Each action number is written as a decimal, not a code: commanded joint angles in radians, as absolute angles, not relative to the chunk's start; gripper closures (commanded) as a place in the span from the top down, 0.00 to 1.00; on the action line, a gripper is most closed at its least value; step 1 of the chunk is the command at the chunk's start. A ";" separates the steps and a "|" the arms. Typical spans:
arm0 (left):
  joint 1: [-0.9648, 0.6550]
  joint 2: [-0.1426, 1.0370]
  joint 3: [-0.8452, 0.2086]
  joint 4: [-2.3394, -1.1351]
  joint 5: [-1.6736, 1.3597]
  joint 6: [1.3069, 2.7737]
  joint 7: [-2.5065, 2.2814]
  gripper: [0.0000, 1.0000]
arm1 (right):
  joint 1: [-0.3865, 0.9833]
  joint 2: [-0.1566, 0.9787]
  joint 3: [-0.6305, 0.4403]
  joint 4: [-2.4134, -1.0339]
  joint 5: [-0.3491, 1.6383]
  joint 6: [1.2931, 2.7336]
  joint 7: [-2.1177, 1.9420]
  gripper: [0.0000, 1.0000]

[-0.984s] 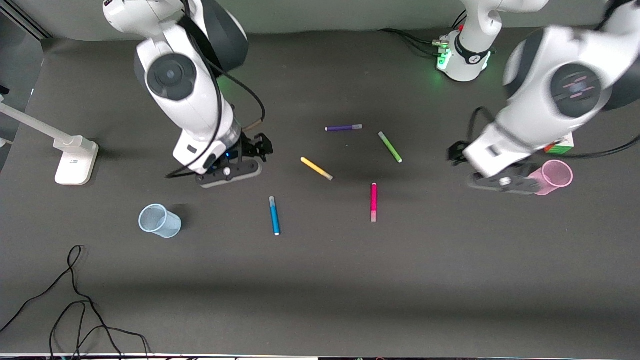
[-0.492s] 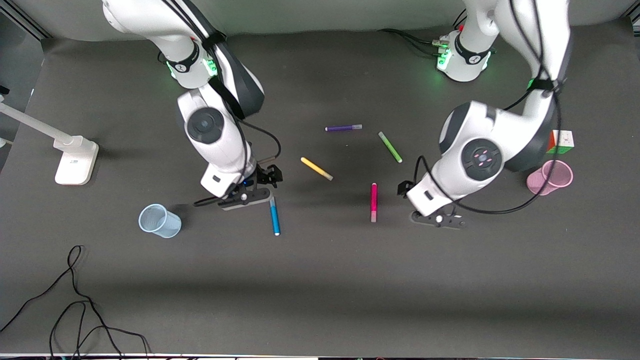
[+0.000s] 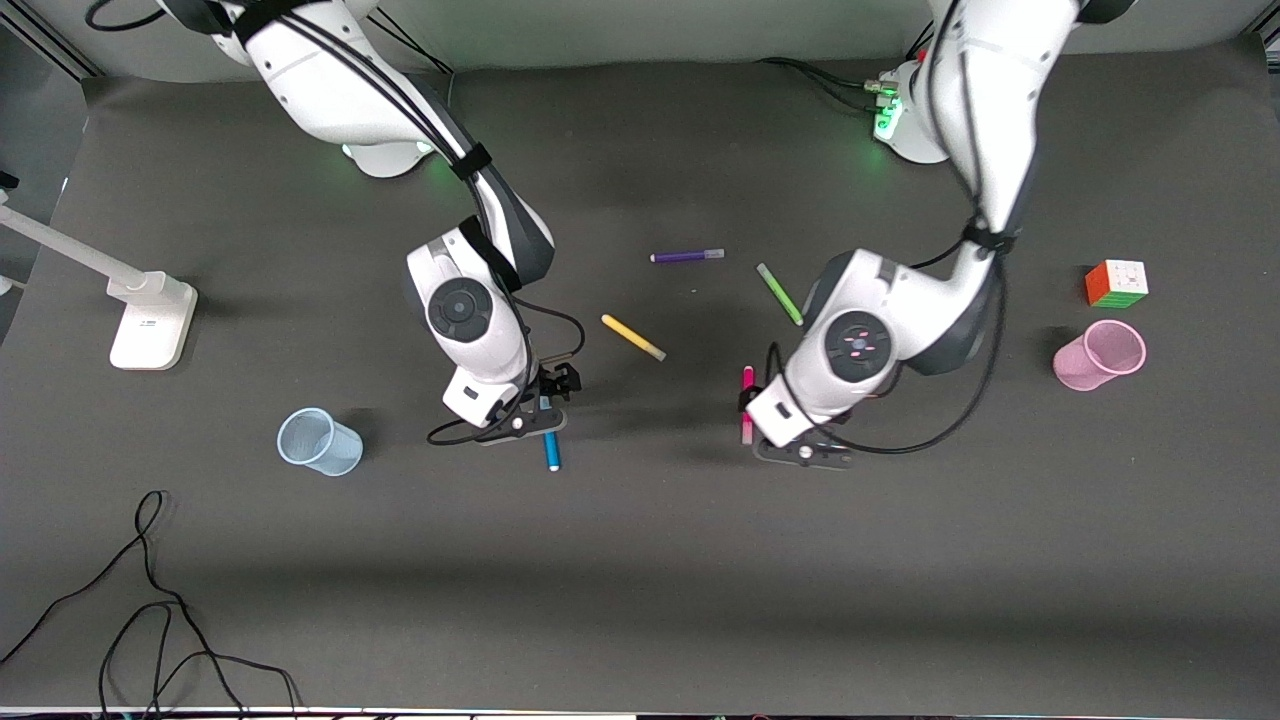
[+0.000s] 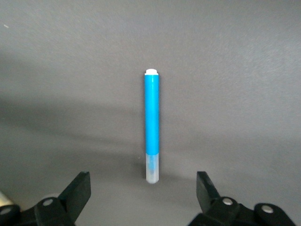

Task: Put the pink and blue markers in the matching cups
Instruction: 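Close the right gripper on the blue marker while the left gripper grasps the pink marker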

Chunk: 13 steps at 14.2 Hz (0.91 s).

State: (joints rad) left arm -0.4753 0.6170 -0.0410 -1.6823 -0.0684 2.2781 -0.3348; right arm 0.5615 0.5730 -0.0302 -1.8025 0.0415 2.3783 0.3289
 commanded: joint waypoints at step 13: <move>-0.558 0.641 -0.025 -1.833 -0.069 2.520 -0.380 0.67 | 0.566 0.675 -0.028 -1.790 0.044 2.456 0.350 0.56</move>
State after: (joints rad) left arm -0.5336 0.6568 -0.0386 -1.8074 -0.0680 2.4846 -0.3589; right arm 0.5615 0.6688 -0.0281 -1.8022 0.0416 2.4507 0.3293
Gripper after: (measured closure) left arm 0.251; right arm 0.366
